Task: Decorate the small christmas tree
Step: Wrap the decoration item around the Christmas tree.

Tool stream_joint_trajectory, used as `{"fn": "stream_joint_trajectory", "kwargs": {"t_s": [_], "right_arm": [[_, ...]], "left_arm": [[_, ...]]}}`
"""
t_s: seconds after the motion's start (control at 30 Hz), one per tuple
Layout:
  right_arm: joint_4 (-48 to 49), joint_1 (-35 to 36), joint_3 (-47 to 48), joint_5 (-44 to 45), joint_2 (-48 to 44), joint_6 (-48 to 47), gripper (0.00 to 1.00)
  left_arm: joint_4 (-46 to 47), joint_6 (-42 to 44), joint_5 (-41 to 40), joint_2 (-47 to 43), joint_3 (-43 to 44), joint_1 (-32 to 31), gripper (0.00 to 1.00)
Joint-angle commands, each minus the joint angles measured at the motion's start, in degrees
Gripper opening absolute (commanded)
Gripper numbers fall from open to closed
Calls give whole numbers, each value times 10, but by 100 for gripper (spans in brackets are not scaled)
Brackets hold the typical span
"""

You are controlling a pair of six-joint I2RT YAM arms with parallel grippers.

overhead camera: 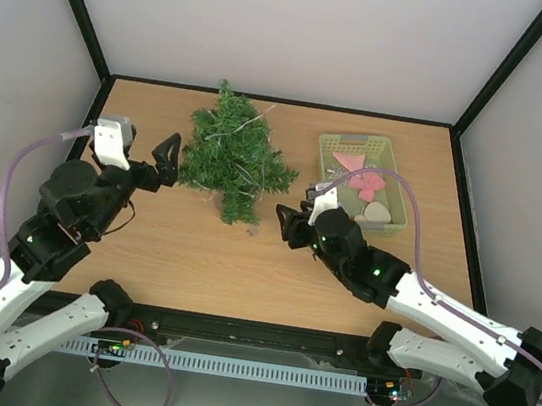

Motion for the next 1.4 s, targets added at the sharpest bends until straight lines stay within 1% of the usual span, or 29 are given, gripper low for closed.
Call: {"fn": "stream_joint_trajectory", "kwargs": {"t_s": [0.0, 0.1, 0.17, 0.3, 0.37, 0.5, 0.6, 0.7, 0.87, 0.9, 0.93, 0.97, 1.03, 1.13, 1.23, 1.37], "right_arm": [[101, -20, -62, 11, 35, -112, 56], [197, -19, -108, -16, 69, -131, 52], [264, -19, -135, -45, 105, -131, 51], [371, -19, -151, -54, 188, -110, 47], [409, -19, -148, -55, 234, -112, 45], [447, -19, -124, -54, 313, -120, 44], [463, -20, -109, -35, 358, -123, 44], [482, -20, -98, -42, 394, -135, 44], [468, -19, -71, -54, 434, -147, 43], [471, -19, -70, -53, 437, -148, 39], [474, -19, -69, -51, 441, -148, 31], [476, -19, -69, -48, 442, -149, 27], [475, -19, -68, -41, 443, -147, 20], [460, -19, -70, -42, 433, -140, 13], [432, -20, -76, -41, 404, -120, 11], [381, -20, -87, -43, 339, -86, 9]], "left_arm": [[-62, -46, -52, -5, -21, -3, 99], [-56, -36, -43, -27, -51, -3, 99], [-45, -32, -60, -45, -80, -3, 99], [-24, -7, -95, -83, -136, -3, 96], [-16, 3, -107, -101, -156, -3, 95], [-16, 23, -128, -126, -180, -3, 94], [-14, 37, -143, -142, -193, -3, 93], [-5, 45, -147, -160, -205, -2, 93], [7, 55, -153, -173, -217, -3, 93], [7, 56, -154, -173, -217, -3, 93], [7, 58, -154, -172, -217, -3, 93], [8, 58, -154, -171, -218, -3, 93], [10, 60, -154, -170, -220, -2, 93], [8, 61, -155, -168, -218, -2, 93], [9, 62, -156, -168, -220, -3, 93], [9, 62, -153, -167, -220, -3, 93]]}}
